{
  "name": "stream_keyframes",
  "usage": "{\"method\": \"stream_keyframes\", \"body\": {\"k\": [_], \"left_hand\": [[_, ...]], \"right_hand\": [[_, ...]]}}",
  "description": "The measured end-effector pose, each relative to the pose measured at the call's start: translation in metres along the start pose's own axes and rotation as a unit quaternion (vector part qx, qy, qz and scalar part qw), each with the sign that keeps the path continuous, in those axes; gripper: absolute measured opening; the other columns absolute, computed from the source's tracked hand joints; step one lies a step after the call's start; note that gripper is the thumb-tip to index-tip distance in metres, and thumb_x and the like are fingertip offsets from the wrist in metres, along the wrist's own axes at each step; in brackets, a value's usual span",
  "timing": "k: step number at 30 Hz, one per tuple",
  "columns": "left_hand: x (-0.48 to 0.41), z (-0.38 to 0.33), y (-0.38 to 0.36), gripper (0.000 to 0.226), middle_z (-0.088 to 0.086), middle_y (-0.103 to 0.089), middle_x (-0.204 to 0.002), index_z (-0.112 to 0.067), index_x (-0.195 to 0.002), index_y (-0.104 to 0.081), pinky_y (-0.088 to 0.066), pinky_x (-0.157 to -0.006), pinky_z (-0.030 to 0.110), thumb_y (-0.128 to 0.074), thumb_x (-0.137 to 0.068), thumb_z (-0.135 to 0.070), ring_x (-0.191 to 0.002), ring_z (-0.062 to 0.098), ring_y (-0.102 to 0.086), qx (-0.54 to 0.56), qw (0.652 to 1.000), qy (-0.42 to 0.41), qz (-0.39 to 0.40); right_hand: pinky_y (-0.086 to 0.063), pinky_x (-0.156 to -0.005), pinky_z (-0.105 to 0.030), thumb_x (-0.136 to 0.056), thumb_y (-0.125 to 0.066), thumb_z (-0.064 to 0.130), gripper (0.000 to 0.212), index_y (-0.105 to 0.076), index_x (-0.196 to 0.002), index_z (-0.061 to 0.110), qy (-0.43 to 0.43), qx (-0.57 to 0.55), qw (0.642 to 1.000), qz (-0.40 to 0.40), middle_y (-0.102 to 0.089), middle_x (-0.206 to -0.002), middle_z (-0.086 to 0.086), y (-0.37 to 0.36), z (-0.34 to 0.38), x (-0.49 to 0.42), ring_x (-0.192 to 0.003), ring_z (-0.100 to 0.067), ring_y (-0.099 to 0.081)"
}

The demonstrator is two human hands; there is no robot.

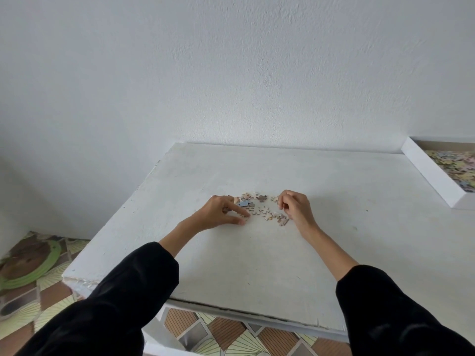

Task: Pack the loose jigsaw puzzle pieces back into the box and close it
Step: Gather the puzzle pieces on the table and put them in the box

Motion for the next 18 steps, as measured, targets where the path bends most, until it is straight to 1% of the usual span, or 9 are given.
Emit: {"method": "stream_keyframes", "body": {"k": [3,6,8,9,11,12,15,17,18], "left_hand": [[0.000,-0.002,0.001,0.022,-0.006,-0.030,-0.061,-0.015,-0.094,-0.075,-0.026,-0.051,0.013,-0.078,-0.072,-0.016,-0.052,0.003,-0.035,0.006,1.000,0.000,-0.014],[-0.002,-0.002,-0.001,0.017,-0.008,-0.038,-0.061,-0.007,-0.086,-0.072,-0.029,-0.053,0.011,-0.078,-0.070,-0.009,-0.051,0.003,-0.037,0.023,1.000,0.011,-0.003],[-0.004,-0.001,-0.004,0.016,-0.007,-0.037,-0.059,-0.011,-0.080,-0.064,-0.026,-0.052,0.013,-0.078,-0.071,-0.011,-0.049,0.005,-0.033,0.017,0.999,0.023,0.030],[-0.005,-0.001,-0.005,0.019,-0.007,-0.033,-0.057,-0.017,-0.077,-0.059,-0.024,-0.051,0.014,-0.077,-0.073,-0.012,-0.048,0.006,-0.030,0.011,0.999,0.026,0.045],[-0.005,-0.002,-0.007,0.027,-0.007,-0.027,-0.056,-0.023,-0.073,-0.046,-0.022,-0.051,0.017,-0.070,-0.080,-0.014,-0.050,0.008,-0.026,-0.007,0.998,0.015,0.056],[-0.005,-0.004,-0.007,0.028,-0.006,-0.028,-0.057,-0.023,-0.073,-0.040,-0.023,-0.052,0.019,-0.064,-0.086,-0.015,-0.052,0.008,-0.025,-0.018,0.999,0.004,0.047],[-0.002,-0.006,-0.001,0.022,0.003,-0.031,-0.061,-0.012,-0.080,-0.030,-0.024,-0.052,0.021,-0.043,-0.097,-0.016,-0.054,0.011,-0.022,0.005,1.000,-0.003,-0.020],[0.001,-0.008,0.002,0.012,0.002,-0.035,-0.059,-0.008,-0.088,-0.029,-0.026,-0.052,0.019,-0.034,-0.099,-0.011,-0.052,0.010,-0.025,0.033,0.998,-0.006,-0.054],[0.001,-0.009,0.003,0.005,0.000,-0.039,-0.059,-0.008,-0.094,-0.032,-0.028,-0.053,0.018,-0.030,-0.099,-0.007,-0.051,0.009,-0.030,0.036,0.997,-0.009,-0.063]], "right_hand": [[-0.024,-0.039,-0.012,-0.085,-0.040,-0.002,0.032,-0.053,-0.057,0.007,-0.001,0.011,1.000,-0.009,-0.041,-0.048,0.000,0.000,0.003,0.000,-0.037,-0.001,-0.031],[-0.025,-0.040,-0.013,-0.087,-0.041,-0.001,0.033,-0.058,-0.061,0.011,0.028,0.045,0.999,-0.006,-0.035,-0.043,0.004,-0.002,0.009,0.003,-0.038,-0.003,-0.028],[-0.031,-0.042,-0.017,-0.087,-0.045,0.001,0.029,-0.063,-0.068,0.015,0.054,0.088,0.995,0.006,-0.034,-0.045,0.001,-0.006,0.012,0.005,-0.040,-0.007,-0.029],[-0.033,-0.044,-0.019,-0.087,-0.049,0.006,0.025,-0.065,-0.073,0.018,0.068,0.120,0.990,0.015,-0.035,-0.046,0.000,-0.010,0.013,0.006,-0.042,-0.009,-0.030],[-0.035,-0.051,-0.022,-0.086,-0.060,0.019,0.009,-0.069,-0.086,0.023,0.091,0.187,0.978,0.036,-0.039,-0.048,0.005,-0.018,0.015,0.008,-0.045,-0.007,-0.034],[-0.035,-0.053,-0.021,-0.083,-0.064,0.027,0.010,-0.069,-0.092,0.026,0.097,0.220,0.969,0.047,-0.039,-0.049,0.007,-0.022,0.015,0.010,-0.046,-0.007,-0.037],[-0.032,-0.055,-0.016,-0.076,-0.069,0.044,0.033,-0.065,-0.108,0.034,0.120,0.335,0.932,0.073,-0.038,-0.056,0.008,-0.034,0.018,0.015,-0.057,-0.007,-0.041],[-0.031,-0.054,-0.015,-0.076,-0.067,0.049,0.039,-0.064,-0.112,0.034,0.140,0.389,0.906,0.084,-0.036,-0.059,0.011,-0.040,0.022,0.018,-0.064,-0.009,-0.043],[-0.030,-0.055,-0.017,-0.077,-0.065,0.049,0.038,-0.064,-0.112,0.034,0.144,0.399,0.901,0.085,-0.036,-0.061,0.012,-0.042,0.022,0.018,-0.066,-0.009,-0.044]]}}
Point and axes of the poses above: each hand's wrist, its own x-axis away from the middle knuckle, its own y-axis out of the back of the hand, z = x × y, the point moved 10 cm from there along -x, towards the middle knuckle
